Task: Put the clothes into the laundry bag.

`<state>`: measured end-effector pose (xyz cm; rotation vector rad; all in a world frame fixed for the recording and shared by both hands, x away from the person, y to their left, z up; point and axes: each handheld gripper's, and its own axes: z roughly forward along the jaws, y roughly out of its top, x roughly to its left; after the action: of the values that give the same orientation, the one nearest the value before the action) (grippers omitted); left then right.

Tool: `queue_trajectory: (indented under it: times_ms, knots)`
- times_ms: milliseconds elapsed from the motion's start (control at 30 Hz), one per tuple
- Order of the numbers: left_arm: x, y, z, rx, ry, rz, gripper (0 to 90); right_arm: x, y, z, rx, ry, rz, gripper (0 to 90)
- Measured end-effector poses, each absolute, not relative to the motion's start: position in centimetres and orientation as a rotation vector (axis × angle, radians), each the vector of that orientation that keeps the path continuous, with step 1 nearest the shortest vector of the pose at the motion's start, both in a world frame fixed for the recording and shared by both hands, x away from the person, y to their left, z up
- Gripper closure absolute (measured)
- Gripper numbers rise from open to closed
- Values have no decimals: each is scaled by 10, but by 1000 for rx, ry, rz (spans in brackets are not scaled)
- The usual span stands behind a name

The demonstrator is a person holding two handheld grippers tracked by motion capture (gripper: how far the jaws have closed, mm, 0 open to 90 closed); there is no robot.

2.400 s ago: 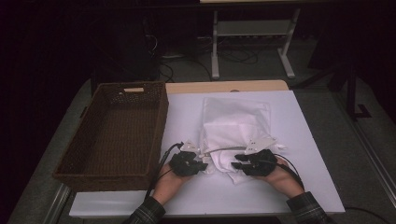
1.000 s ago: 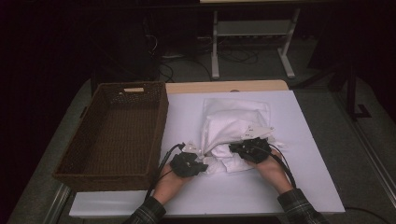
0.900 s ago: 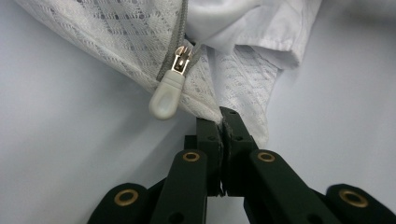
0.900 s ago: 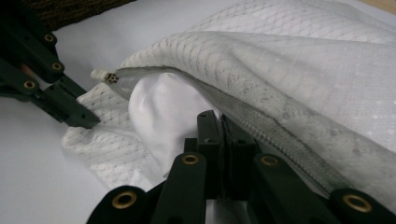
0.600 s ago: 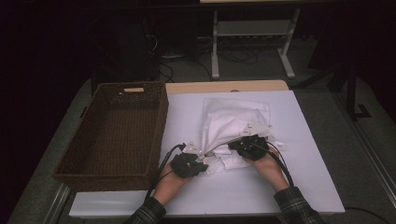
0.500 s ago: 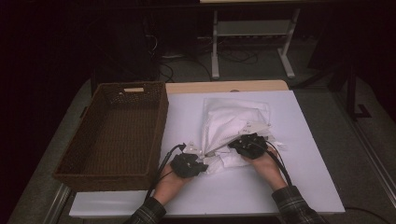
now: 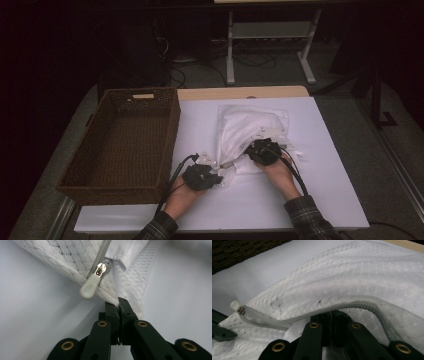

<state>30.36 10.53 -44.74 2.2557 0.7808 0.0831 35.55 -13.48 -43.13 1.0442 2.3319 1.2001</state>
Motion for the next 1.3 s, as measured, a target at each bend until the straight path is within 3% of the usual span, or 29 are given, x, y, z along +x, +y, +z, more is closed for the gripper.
queue_trajectory:
  times_ms: [400, 800, 1300]
  knots:
    - [304, 106, -448, 2244, 785, 77, 877, 362, -133, -434, 1093, 2312, 1242, 854]
    - [304, 106, -448, 2247, 778, 81, 877, 337, -156, -408, 1001, 2388, 1257, 541]
    - [304, 106, -448, 2250, 772, 83, 877, 298, -185, -412, 992, 2465, 1251, 483]
